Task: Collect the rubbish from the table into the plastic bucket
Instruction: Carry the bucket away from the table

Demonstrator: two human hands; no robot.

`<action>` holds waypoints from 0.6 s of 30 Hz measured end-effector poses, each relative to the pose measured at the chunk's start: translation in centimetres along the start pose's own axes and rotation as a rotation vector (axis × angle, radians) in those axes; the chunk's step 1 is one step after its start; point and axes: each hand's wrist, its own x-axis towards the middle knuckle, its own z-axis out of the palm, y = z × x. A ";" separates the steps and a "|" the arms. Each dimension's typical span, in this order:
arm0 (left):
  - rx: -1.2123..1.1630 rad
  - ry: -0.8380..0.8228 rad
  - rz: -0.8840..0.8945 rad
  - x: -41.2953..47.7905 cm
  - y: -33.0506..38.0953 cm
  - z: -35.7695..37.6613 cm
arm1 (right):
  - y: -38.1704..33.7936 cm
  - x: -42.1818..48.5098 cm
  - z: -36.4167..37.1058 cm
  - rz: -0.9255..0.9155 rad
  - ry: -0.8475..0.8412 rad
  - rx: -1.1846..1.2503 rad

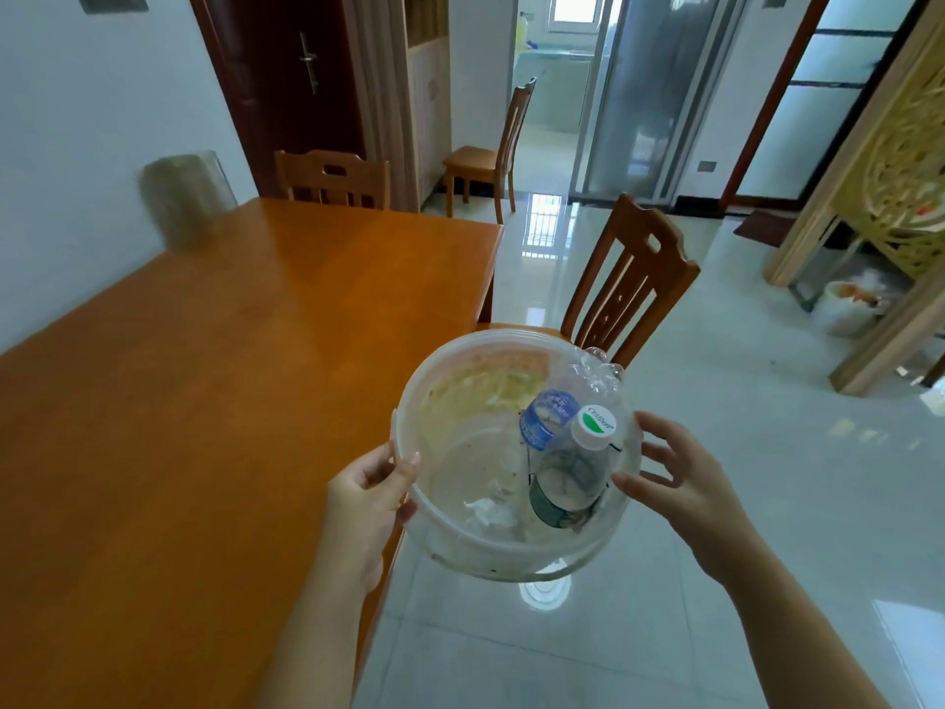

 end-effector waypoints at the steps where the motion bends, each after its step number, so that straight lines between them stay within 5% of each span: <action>1: 0.001 0.002 0.003 0.3 0.0 0.6 | 0.2 0.6 -0.3 0.005 -0.003 0.001; 18: 0.038 0.268 0.017 3.1 -4.8 15.8 | 9.1 13.6 -12.1 0.043 -0.210 0.018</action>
